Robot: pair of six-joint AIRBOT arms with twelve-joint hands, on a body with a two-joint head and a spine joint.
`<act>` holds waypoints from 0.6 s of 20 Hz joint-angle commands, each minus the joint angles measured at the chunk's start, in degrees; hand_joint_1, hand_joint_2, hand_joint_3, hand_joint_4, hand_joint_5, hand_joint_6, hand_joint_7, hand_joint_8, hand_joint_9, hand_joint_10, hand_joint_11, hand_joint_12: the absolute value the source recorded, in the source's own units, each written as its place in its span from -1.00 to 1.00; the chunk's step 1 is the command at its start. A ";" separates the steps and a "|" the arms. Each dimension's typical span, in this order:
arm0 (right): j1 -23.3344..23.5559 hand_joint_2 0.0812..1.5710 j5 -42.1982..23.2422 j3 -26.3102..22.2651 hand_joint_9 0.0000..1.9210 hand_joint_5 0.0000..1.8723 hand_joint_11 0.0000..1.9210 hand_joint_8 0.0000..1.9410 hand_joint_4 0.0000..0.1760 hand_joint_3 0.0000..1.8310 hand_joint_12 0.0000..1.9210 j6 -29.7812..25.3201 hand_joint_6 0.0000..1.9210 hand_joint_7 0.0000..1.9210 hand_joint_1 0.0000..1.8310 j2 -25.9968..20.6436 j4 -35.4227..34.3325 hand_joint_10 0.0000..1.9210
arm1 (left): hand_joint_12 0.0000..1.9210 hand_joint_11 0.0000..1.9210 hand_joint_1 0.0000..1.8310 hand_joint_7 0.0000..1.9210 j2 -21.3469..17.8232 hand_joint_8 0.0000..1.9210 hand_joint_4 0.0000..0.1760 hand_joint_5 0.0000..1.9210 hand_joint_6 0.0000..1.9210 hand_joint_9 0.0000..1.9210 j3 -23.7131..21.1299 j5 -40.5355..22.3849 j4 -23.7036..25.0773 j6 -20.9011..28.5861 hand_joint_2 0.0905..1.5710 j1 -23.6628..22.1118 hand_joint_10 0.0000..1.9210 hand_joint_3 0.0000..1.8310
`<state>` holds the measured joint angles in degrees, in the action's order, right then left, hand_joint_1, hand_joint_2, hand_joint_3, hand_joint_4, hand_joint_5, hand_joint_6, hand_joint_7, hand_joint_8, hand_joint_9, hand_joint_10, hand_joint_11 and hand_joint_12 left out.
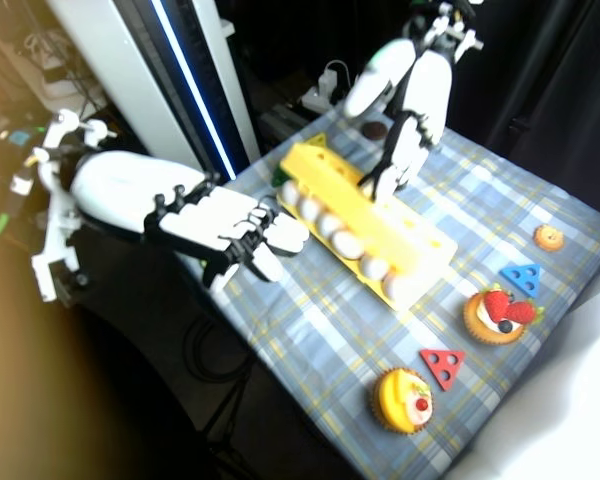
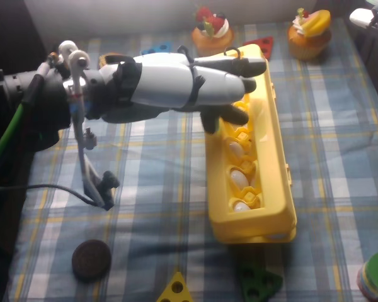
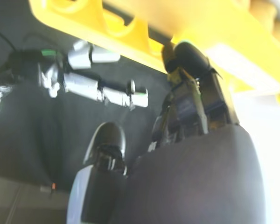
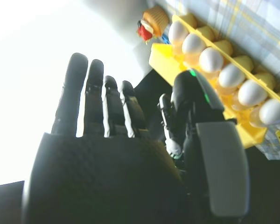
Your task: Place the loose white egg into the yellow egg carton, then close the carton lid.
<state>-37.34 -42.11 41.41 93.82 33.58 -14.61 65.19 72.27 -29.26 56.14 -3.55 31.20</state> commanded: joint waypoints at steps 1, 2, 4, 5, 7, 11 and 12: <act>0.42 0.65 -7.06 0.04 -1.00 -1.00 -1.00 -0.75 -1.00 -0.83 1.00 0.36 -0.89 -1.00 -0.43 -0.47 0.36 -0.29 | 0.70 -0.93 -0.94 -0.94 0.87 -1.00 -0.82 -1.00 -1.00 -0.58 0.47 -1.82 -0.40 0.60 0.83 -0.55 -1.00 -0.99; 0.42 0.65 -7.06 0.04 -1.00 -1.00 -1.00 -0.76 -1.00 -0.83 1.00 0.36 -0.89 -1.00 -0.43 -0.47 0.36 -0.32 | 0.69 -0.96 -0.99 -0.94 1.48 -1.00 -0.71 -1.00 -1.00 -0.61 1.09 -1.93 0.86 2.06 0.83 -0.65 -1.00 -0.99; 0.42 0.64 -7.06 0.03 -1.00 -1.00 -1.00 -0.65 -1.00 -0.84 1.00 0.36 -0.84 -1.00 -0.43 -0.54 0.38 -0.17 | 0.69 -1.00 -1.00 -0.98 0.57 -1.00 -0.42 -1.00 -1.00 -0.70 0.97 -3.39 -0.01 2.66 0.81 -0.66 -1.00 -1.00; 0.37 0.64 -7.06 -0.01 -1.00 -1.00 -1.00 -0.69 -1.00 -0.84 1.00 0.36 -0.85 -1.00 -0.41 -0.63 0.38 -0.16 | 0.64 -1.00 -1.00 -0.98 -0.70 -1.00 -0.63 -1.00 -1.00 -0.75 0.28 -4.18 -1.46 1.55 0.84 -0.88 -1.00 -0.99; 0.36 0.65 -7.12 -0.07 -1.00 -1.00 -1.00 -0.69 -1.00 -0.85 1.00 0.36 -0.83 -1.00 -0.39 -0.71 0.38 -0.19 | 0.50 -1.00 -1.00 -0.89 -4.55 -0.97 -0.73 -1.00 -1.00 -0.79 -2.63 -5.06 -3.91 -2.53 0.83 -1.93 -0.95 -1.00; -0.36 0.66 -8.74 -0.95 -1.00 -1.00 -1.00 -0.70 -1.00 -0.86 1.00 0.36 -0.87 -1.00 -0.43 -1.68 0.37 -0.10 | -0.31 -1.00 -1.00 -1.00 -11.15 -1.00 -0.15 -1.00 -1.00 -1.00 -7.85 -7.09 -4.44 -7.79 0.89 -5.38 -0.99 -1.00; -0.92 0.65 -9.90 -1.35 -1.00 -1.00 -1.00 -0.70 -0.88 -0.86 1.00 0.36 -0.87 -1.00 -0.43 -2.12 0.34 -0.13 | -0.72 -1.00 -1.00 -1.00 -12.47 -1.00 -0.21 -1.00 -1.00 -1.00 -9.03 -7.10 -4.62 -9.37 0.91 -6.05 -1.00 -1.00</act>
<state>-38.85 -44.12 39.90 93.78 32.16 -14.13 52.62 63.20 -31.66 54.19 -12.88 25.96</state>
